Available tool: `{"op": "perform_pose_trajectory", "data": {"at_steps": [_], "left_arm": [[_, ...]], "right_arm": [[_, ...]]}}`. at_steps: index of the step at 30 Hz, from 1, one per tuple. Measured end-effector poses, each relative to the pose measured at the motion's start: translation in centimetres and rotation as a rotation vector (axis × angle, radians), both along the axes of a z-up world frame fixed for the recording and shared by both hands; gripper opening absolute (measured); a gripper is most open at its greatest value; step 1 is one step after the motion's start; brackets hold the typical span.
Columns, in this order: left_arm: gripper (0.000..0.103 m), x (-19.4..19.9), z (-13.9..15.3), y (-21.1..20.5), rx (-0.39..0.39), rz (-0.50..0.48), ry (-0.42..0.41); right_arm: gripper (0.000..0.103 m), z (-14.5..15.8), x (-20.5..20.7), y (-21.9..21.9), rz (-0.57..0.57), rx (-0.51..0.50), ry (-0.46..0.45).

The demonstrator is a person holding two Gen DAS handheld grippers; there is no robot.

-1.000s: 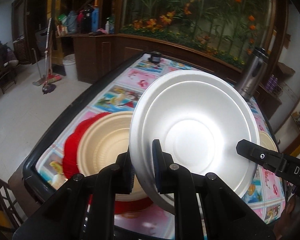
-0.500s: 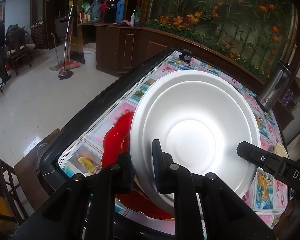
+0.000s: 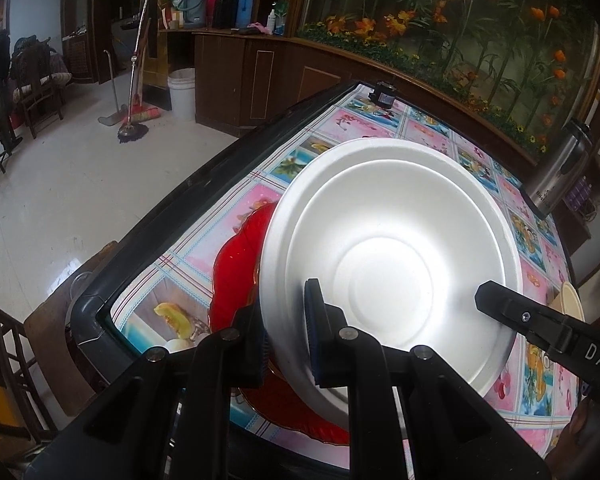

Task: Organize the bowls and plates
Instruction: 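Lower the white bowl onto the tan plate and open the right tool, then move the right tool to the tan plastic bowl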

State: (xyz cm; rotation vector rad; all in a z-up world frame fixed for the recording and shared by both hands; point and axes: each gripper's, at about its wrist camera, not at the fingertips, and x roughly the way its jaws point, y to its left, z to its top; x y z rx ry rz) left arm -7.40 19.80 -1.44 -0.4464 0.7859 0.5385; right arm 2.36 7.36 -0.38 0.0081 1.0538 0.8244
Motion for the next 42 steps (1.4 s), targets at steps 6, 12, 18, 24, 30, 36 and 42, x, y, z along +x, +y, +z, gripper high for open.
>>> {"op": "perform_pose_trajectory", "data": {"at_steps": [6,12,18,24,30,36,42], "left_arm": [[0.013,0.1,-0.1,0.3,-0.008,0.004,0.002],[0.013,0.0,0.0,0.5,-0.01,0.023,-0.003],[0.039,-0.6,1.0,0.7,0.007,0.055,-0.029],[0.069,-1.8,3.0,0.6,0.026,0.115,-0.122],[0.075,-1.3,5.3,-1.9,0.055,0.065,-0.209],[0.075,2.2,5.8,-7.5,0.084,-0.12,-0.196],[0.076,6.1,4.8,-14.1,0.066,-0.323,-0.131]], "right_arm": [[0.012,-0.2,0.0,0.3,-0.001,-0.008,-0.002],[0.013,-0.4,0.0,0.5,-0.005,-0.018,-0.009],[0.036,-0.1,-0.1,0.3,-0.01,-0.013,-0.035],[0.08,1.2,-0.3,-0.8,-0.036,0.024,-0.086],[0.08,2.6,0.3,-4.0,-0.093,0.117,-0.085],[0.086,2.2,1.8,-11.3,-0.23,0.167,-0.038],[0.092,0.5,3.2,-19.1,-0.378,0.181,0.038]]}}
